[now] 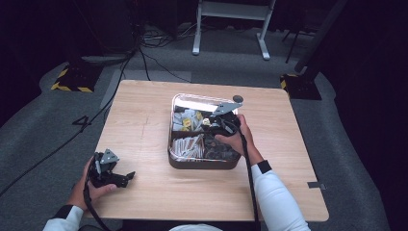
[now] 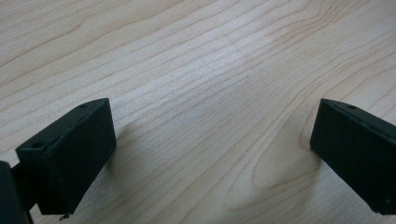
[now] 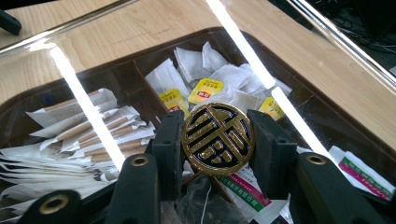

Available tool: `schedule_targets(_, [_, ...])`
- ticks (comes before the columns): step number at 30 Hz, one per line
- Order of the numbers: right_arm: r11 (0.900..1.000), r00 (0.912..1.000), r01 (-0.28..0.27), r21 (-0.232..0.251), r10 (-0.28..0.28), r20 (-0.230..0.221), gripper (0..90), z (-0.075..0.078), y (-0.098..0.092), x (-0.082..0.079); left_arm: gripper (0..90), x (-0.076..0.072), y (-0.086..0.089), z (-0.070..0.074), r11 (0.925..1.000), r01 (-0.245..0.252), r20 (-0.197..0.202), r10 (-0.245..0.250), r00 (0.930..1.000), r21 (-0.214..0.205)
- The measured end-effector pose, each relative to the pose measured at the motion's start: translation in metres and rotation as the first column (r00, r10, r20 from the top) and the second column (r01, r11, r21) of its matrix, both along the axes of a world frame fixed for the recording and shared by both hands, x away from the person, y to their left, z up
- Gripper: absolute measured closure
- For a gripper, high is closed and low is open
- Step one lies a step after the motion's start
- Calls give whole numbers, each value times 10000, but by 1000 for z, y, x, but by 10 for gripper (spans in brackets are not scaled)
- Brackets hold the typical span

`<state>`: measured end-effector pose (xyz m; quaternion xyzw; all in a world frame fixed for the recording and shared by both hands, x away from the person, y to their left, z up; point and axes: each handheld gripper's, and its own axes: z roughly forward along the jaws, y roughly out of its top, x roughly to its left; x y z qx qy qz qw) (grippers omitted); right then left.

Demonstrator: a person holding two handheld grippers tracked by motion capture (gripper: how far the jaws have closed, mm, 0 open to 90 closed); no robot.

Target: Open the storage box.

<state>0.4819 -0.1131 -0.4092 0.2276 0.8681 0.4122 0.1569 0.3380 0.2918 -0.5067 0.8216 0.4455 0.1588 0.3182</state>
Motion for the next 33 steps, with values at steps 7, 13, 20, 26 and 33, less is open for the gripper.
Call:
schedule_targets(7, [10000, 9999, 7, 75, -8, 133, 589, 7, -4, -2, 5, 0, 0, 0, 10000, -1, 2, 1, 10000, -12])
schedule_targets(13, [9997, 9999, 74, 246, -77, 137, 589, 14, -9, -3, 5, 0, 0, 0, 10000, -3, 0, 3, 10000, -1])
schedule_targets(20, [9992, 9997, 92, 379, -101, 238, 589, 20, -13, -5, 5, 0, 0, 0, 10000, -5, -1, 5, 10000, -1])
schedule_targets(26, [9988, 9994, 72, 478, -88, 342, 589, 28, -17, -7, 5, 0, 0, 0, 10000, -3, -2, 3, 10000, 1])
schedule_targets(33, [9993, 9994, 164, 328, -174, 295, 589, 29, -22, -7, 5, 0, 0, 0, 10000, -3, -2, 3, 10000, 1])
